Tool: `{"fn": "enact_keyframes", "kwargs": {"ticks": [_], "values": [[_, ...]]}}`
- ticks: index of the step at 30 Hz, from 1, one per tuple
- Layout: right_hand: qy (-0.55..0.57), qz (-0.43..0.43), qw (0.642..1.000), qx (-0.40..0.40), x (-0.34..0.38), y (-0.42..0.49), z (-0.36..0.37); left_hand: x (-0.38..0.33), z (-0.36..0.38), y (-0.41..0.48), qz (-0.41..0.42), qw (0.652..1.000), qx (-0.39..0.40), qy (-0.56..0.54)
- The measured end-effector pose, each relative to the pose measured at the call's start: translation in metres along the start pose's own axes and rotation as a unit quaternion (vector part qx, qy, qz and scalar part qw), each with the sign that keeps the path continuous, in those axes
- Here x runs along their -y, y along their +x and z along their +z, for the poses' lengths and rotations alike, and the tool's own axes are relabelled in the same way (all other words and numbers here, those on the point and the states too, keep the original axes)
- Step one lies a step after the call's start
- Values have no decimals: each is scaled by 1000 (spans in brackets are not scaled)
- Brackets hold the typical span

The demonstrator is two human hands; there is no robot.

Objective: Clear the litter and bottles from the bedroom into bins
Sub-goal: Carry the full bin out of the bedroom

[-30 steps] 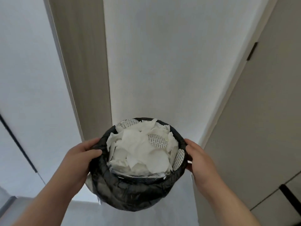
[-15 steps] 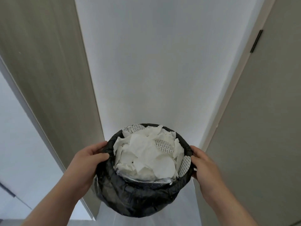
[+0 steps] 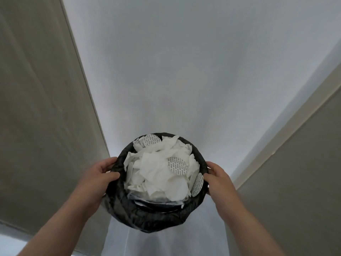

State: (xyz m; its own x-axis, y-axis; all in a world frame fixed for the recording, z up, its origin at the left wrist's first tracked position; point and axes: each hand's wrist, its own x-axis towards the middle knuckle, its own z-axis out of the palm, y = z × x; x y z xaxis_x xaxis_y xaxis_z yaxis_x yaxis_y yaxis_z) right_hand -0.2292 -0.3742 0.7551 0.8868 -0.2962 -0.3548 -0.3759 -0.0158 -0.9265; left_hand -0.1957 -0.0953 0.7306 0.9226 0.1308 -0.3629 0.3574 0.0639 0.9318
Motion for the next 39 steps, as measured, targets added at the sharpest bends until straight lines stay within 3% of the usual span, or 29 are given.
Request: {"fn": "enact_keyframes", "kwargs": {"ticks": [10,17,31,39], "values": [[-79,94,989,88,-56,162,16,63,43,120,-123,984,-109,63],[-137,146,969,147,-126,264,39,137,63,201,-243,959,-110,93],[-163,275,935,156,-384,410,165,391,2,350,-332,932,-125,70],[-176,305,920,173,-493,475,218,492,-21,434,-341,928,-138,60]]}}
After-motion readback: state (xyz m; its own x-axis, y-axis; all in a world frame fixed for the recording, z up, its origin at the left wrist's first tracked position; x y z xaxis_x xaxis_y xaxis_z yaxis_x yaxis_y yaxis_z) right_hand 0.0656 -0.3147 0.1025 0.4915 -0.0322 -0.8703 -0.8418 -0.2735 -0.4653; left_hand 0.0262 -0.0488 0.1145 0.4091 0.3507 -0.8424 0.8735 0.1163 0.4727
